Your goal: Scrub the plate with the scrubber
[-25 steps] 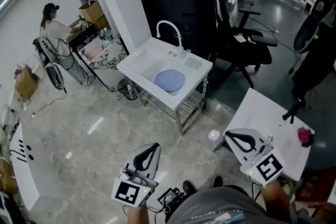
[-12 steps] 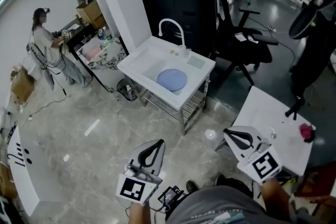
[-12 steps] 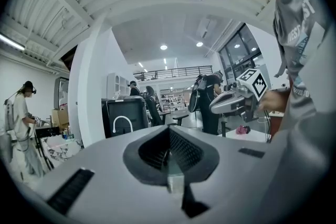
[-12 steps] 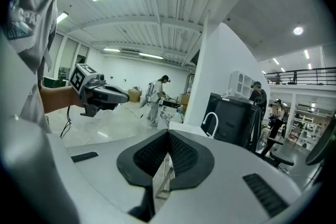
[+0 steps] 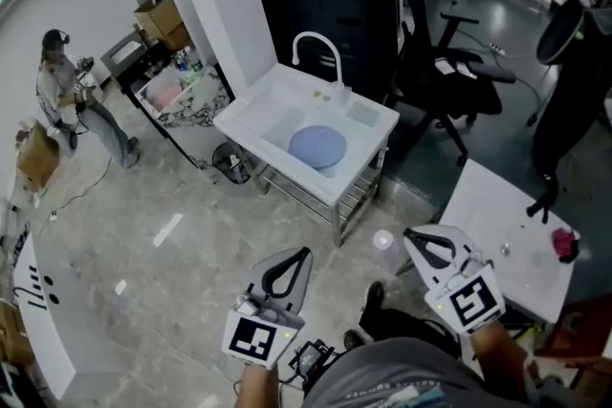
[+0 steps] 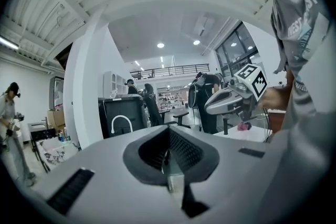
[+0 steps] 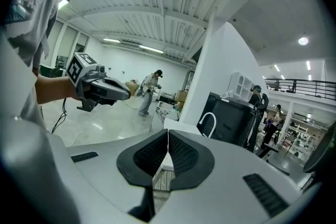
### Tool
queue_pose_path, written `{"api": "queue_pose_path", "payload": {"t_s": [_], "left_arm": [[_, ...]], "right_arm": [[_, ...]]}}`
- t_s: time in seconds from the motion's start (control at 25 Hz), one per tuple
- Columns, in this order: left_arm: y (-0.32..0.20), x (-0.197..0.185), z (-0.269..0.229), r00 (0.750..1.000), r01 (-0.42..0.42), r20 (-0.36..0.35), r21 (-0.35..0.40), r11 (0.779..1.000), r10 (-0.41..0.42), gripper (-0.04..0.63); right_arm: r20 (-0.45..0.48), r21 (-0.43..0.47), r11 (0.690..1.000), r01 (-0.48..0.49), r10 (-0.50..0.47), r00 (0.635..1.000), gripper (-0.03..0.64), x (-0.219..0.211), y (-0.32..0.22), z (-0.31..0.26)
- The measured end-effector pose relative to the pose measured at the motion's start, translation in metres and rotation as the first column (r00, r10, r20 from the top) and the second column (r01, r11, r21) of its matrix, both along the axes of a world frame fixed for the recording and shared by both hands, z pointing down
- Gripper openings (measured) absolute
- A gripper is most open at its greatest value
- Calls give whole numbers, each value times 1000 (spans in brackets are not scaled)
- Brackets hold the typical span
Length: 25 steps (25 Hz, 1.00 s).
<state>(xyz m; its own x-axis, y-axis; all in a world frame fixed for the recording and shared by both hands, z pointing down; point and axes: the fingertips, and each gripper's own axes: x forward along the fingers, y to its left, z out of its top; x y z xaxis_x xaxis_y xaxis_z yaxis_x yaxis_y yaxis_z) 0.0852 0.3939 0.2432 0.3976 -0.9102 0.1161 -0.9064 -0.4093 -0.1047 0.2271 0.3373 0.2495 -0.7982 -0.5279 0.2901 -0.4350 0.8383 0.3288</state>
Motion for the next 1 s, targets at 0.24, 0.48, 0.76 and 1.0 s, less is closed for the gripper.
{"api": "queue_pose_path", "payload": {"t_s": [0.24,0.48,0.76,1.0], "left_arm": [[-46,-10,9,1000,-6,20,-34,999,7,3],[-112,-25,19,999,11,38,-73,997,-8,3],[-185,-40,16,998,41,54,-63,997,-37,3],[-221,-61,11,994,89,68,-61,994,-84,3]], "right_arm": [[24,-34,999,3,-2,1000,31,-15,-48,12],[57,-66,998,15,-11,998,31,-33,-115,24],[79,-90,995,43,-36,996,31,-48,-189,27],[83,-99,991,87,-79,993,31,-67,-230,28]]}}
